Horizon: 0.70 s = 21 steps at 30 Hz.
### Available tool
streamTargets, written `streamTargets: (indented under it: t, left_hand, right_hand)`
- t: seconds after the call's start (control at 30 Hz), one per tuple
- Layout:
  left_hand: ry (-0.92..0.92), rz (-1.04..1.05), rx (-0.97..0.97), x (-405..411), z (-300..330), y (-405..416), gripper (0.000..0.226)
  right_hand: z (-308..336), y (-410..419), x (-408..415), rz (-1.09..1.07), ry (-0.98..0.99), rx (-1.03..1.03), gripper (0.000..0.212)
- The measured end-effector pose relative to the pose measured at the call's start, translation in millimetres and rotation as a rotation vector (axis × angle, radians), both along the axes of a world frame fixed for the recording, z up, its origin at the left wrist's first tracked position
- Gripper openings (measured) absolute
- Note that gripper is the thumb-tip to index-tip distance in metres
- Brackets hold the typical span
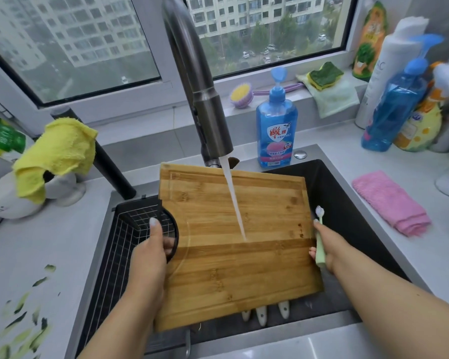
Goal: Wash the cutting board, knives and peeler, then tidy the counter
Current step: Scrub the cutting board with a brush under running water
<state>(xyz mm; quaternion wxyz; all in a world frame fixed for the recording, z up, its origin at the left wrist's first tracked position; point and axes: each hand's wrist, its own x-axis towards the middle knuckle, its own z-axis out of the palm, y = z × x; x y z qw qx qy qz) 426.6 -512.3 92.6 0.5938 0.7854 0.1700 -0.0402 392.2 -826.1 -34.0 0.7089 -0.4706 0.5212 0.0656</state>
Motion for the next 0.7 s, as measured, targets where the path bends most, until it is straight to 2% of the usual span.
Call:
streamTargets:
  t: [0.17, 0.33, 0.47, 0.57, 0.63, 0.7]
  left_hand:
    - [-0.050, 0.072, 0.032, 1.8, 2.1, 8.7, 0.076]
    - [-0.101, 0.167, 0.042, 0.6, 0.6, 15.9, 0.074]
    - [-0.147, 0.219, 0.029, 0.6, 8.4, 13.8, 0.060]
    - [-0.187, 0.209, 0.076, 2.6, 10.1, 15.3, 0.033]
    - [-0.199, 0.196, -0.059, 1.4, 13.0, 13.5, 0.033]
    - [-0.102, 0.189, -0.355, 0.0, 16.5, 15.0, 0.020]
  right_hand:
    - [3.0, 3.5, 2.7, -0.167, -0.081, 0.144, 0.034]
    - [4.7, 2.4, 5.2, -0.227, -0.141, 0.273, 0.037]
    - [9.2, 1.2, 5.1, -0.233, -0.271, 0.352, 0.027]
    - [15.6, 0.0, 5.4, -0.240, -0.432, 0.414, 0.020]
    - [13.9, -2.5, 5.5, -0.239, -0.523, 0.439, 0.022]
    - [17.3, -4.2, 4.2, -0.180, -0.585, 0.429, 0.037]
